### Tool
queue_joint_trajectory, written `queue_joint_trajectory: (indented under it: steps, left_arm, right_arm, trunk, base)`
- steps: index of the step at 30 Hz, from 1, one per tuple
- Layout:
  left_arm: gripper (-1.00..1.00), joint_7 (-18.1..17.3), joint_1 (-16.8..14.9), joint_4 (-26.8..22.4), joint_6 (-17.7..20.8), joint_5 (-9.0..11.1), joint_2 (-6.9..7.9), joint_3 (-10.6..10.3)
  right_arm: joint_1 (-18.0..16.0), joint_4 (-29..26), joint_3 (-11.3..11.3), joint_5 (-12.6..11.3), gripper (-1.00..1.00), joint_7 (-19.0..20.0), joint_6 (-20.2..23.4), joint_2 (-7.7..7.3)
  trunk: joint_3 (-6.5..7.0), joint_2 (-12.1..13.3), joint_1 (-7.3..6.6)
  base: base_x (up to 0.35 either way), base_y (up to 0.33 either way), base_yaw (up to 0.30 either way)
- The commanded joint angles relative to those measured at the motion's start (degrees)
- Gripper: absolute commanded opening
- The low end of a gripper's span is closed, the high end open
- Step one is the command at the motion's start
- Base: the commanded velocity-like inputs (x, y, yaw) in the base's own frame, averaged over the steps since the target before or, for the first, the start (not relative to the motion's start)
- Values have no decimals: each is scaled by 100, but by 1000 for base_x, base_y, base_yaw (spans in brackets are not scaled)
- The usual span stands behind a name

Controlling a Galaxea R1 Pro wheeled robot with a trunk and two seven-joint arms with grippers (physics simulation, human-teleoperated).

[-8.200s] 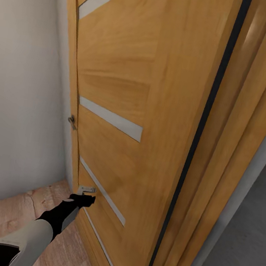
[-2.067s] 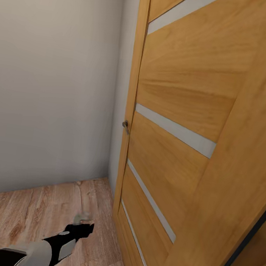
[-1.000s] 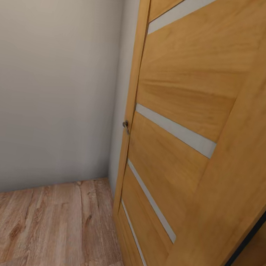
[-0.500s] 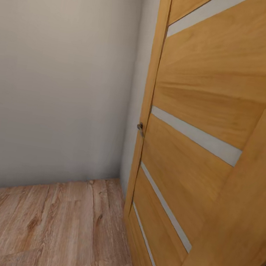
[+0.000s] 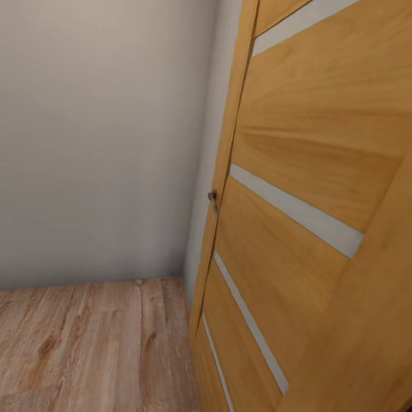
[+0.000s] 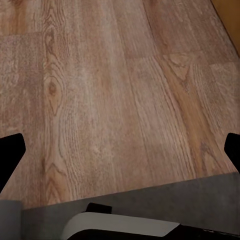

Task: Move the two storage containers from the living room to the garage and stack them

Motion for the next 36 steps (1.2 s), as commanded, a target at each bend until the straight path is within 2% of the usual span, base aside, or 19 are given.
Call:
queue_joint_trajectory:
  steps: [1,32,36]
  left_arm:
    - [100,22,-4,7,-21,-7,-2,0]
    - [100,17,-3,7,-14,-2,-10,2]
    - [100,16,-3,7,19,-6,-14,0]
  right_arm:
    - [-3,7,0,-18,100,31,-20,-2]
    - [-1,13,0,-18,100,31,-20,-2]
    - [-3,12,0,-18,100,31,-20,-2]
  trunk:
    - [-3,-2,0]
    - [-3,-2,0]
    - [-3,-2,0]
  base:
    - [7,-17,132]
    - [0,-1,284]
    - [0,0,138]
